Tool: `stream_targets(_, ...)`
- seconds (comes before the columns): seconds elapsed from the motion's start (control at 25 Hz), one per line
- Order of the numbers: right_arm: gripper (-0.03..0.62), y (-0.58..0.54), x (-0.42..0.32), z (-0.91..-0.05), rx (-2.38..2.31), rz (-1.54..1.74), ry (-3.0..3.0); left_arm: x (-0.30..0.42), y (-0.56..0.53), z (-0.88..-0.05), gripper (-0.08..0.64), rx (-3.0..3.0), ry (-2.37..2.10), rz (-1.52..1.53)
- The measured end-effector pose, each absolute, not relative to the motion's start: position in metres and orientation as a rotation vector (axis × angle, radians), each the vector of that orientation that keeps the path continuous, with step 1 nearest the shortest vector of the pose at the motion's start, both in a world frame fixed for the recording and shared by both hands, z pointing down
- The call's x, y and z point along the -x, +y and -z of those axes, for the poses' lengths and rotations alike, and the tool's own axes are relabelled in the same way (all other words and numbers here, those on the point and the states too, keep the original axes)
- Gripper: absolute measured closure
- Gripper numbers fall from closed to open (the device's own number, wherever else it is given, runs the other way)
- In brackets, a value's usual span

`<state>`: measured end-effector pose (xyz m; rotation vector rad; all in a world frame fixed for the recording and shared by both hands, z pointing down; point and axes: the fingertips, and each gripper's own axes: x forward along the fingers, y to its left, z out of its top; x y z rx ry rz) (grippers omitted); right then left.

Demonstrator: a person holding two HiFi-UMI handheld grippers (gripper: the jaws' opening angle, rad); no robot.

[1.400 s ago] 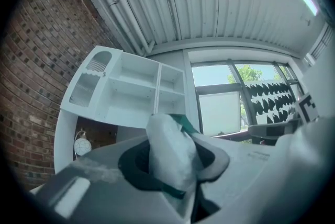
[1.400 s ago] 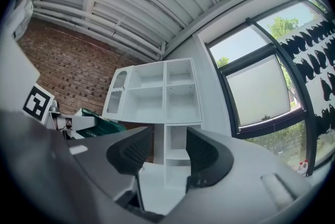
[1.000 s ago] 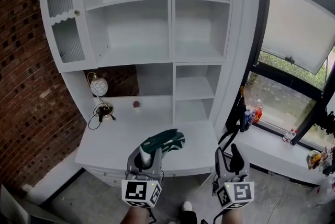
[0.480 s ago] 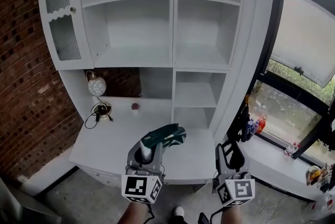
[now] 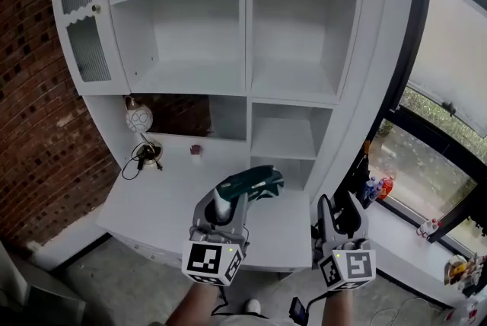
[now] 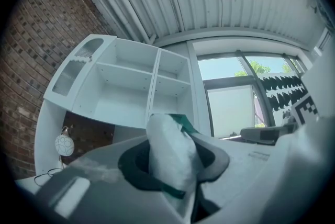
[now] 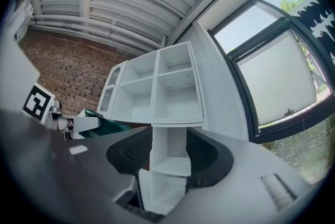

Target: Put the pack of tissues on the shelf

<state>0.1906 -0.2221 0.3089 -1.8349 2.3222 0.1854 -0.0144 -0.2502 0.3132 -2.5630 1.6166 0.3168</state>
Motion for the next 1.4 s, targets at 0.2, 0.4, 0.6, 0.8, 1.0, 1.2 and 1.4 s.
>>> stream_targets(0.2, 0.4, -0.243, -0.194, -0.316, 1.792, -0.149, 2.364, -0.001, -0.266, -0.32, 0.446, 2.605, 1.62, -0.298)
stream_targets(0.4, 0.4, -0.263, -0.189, -0.329, 1.749, -0.09, 2.412, -0.007, -0.286, -0.325, 0.446, 2.662, 1.614, -0.279)
stream_targets(0.6, 0.365, -0.283, -0.177, -0.341, 1.715, -0.067, 2.454, -0.012, -0.31, -0.33, 0.446, 2.75, 1.563, -0.319)
stream_targets(0.8, 0.36, -0.307, -0.169, -0.354, 1.737, -0.028, 2.474, -0.016, -0.341, -0.338, 0.446, 2.855, 1.509, -0.357)
stream_targets(1.0, 0.36, -0.334, -0.163, -0.361, 1.761, -0.009, 2.473, -0.019, -0.373, -0.344, 0.446, 2.979, 1.433, -0.431)
stream_targets(1.2, 0.36, -0.361, -0.153, -0.37, 1.771, -0.004, 2.497, -0.025, -0.397, -0.349, 0.446, 3.09, 1.351, -0.492)
stream_targets(1.4, 0.36, -0.384, -0.143, -0.382, 1.758, 0.014, 2.531, -0.031, -0.414, -0.357, 0.446, 3.203, 1.268, -0.556)
